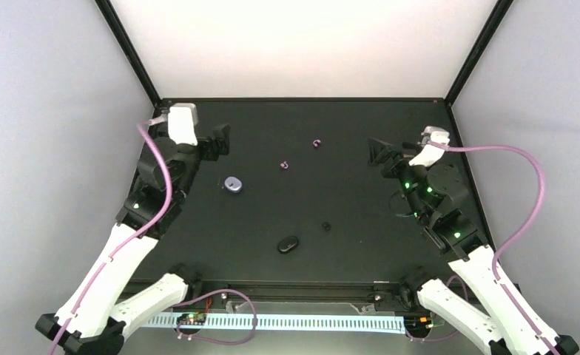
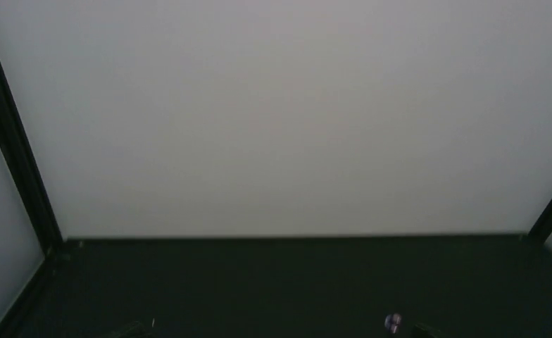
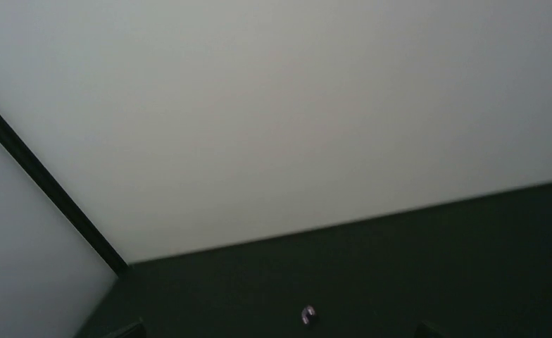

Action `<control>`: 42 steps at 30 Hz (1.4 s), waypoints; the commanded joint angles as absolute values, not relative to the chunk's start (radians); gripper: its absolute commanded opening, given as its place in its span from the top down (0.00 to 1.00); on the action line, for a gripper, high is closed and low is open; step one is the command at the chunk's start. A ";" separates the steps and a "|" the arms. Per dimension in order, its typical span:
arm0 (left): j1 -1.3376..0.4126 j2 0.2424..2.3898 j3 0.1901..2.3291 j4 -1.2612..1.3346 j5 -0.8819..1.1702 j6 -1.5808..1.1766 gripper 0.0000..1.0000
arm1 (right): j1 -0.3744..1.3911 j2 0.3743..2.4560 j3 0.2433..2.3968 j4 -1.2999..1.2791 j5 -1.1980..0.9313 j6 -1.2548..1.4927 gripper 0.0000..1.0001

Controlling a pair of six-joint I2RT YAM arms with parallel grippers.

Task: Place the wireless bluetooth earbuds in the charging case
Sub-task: Pick up the charging case at the center of the board.

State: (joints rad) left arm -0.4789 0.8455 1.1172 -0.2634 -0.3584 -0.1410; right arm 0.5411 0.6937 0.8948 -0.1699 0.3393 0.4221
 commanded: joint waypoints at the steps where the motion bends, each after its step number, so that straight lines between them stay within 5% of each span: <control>1: -0.432 0.844 1.040 -0.320 -0.280 -0.206 0.01 | 0.540 0.684 0.829 -0.214 0.370 0.465 0.00; 17: -0.360 0.754 0.843 -0.357 -0.273 -0.343 0.01 | 0.542 0.735 0.752 -0.221 0.177 0.473 0.00; 30: -0.297 0.984 0.835 -0.430 -0.164 -0.586 0.01 | 0.696 1.236 0.870 -0.140 0.166 0.517 0.01; 36: -0.206 1.117 0.881 -0.594 -0.121 -0.671 0.01 | 0.789 1.542 1.089 -0.144 0.069 0.439 0.04; 42: -0.187 0.998 0.914 -0.697 -0.102 -0.668 0.01 | 0.877 1.844 1.389 -0.176 0.005 0.358 0.09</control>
State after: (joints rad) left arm -0.1936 1.1107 0.8597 -0.6071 -0.1360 -0.6399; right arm 0.8341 1.7172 1.2400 -0.1722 0.0719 0.4244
